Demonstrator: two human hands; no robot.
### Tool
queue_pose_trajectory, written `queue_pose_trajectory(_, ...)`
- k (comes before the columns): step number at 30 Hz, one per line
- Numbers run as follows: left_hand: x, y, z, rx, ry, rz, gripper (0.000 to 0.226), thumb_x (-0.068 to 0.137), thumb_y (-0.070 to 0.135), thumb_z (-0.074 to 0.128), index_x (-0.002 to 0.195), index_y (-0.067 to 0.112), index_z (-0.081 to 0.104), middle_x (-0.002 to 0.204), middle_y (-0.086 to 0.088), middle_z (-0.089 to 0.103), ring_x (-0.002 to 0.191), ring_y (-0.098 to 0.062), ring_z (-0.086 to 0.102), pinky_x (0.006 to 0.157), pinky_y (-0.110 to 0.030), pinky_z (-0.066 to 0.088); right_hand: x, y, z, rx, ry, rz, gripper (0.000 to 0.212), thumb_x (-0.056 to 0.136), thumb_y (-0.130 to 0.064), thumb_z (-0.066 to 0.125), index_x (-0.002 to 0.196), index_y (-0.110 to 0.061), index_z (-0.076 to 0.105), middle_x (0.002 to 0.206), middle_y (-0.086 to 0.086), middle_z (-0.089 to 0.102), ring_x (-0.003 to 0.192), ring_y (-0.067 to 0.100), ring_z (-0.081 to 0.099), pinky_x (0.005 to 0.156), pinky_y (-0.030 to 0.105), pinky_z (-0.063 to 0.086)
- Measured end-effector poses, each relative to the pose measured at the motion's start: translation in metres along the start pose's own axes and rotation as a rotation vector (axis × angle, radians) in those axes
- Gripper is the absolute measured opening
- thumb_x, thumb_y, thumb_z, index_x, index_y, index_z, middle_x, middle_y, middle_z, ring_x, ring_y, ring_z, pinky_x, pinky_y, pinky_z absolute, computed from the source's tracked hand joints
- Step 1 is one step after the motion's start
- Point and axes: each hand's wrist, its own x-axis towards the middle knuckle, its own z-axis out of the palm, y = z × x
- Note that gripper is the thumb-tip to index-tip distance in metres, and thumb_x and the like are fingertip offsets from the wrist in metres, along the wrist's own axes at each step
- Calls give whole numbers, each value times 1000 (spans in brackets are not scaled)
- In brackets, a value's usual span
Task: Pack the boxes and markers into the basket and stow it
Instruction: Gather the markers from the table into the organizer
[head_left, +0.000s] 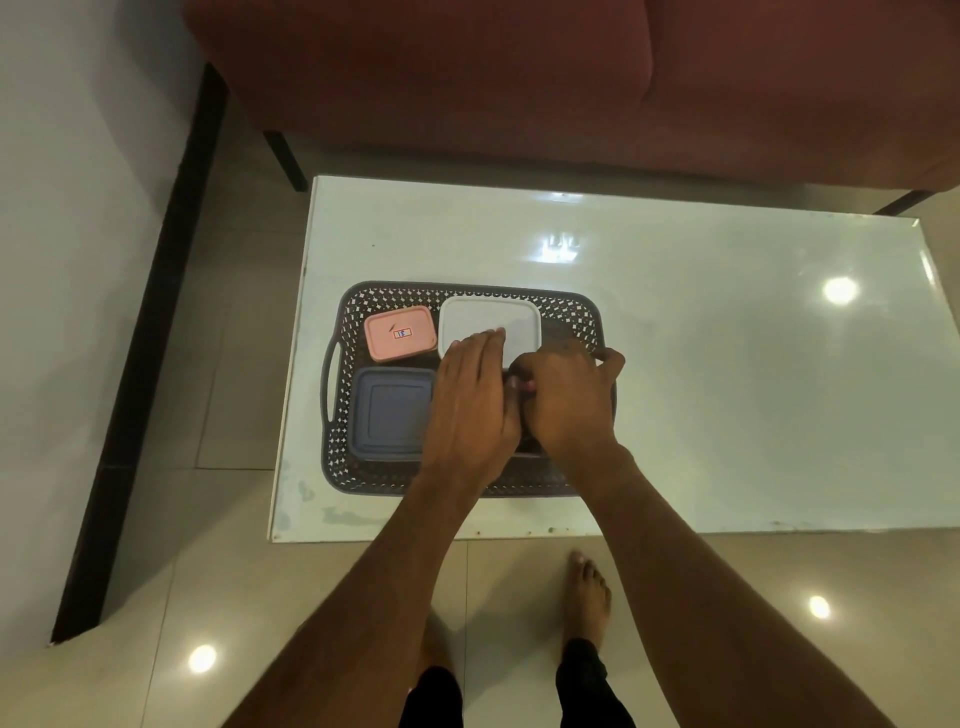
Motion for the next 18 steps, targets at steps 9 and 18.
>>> queue_pose_trajectory(9,-2,-1,-3,-16,12,-5,49,104,21,46,149,2,41,150,-15,49,140,-27,42,122,-47,32,-5,11,2,232,112,-52,33,78,-20,71,110,-28,76,106,-4,74,114,23,60,102,51,32)
queue_pose_trajectory(18,15,-21,-32,22,78,-88,49,105,28,47,150,8,42,151,-13,48,142,-27,42,119,-50,38,6,45,-4,469,383,-9,33,99,-23,60,132,-20,63,132,0,65,126,25,52,101,41,43)
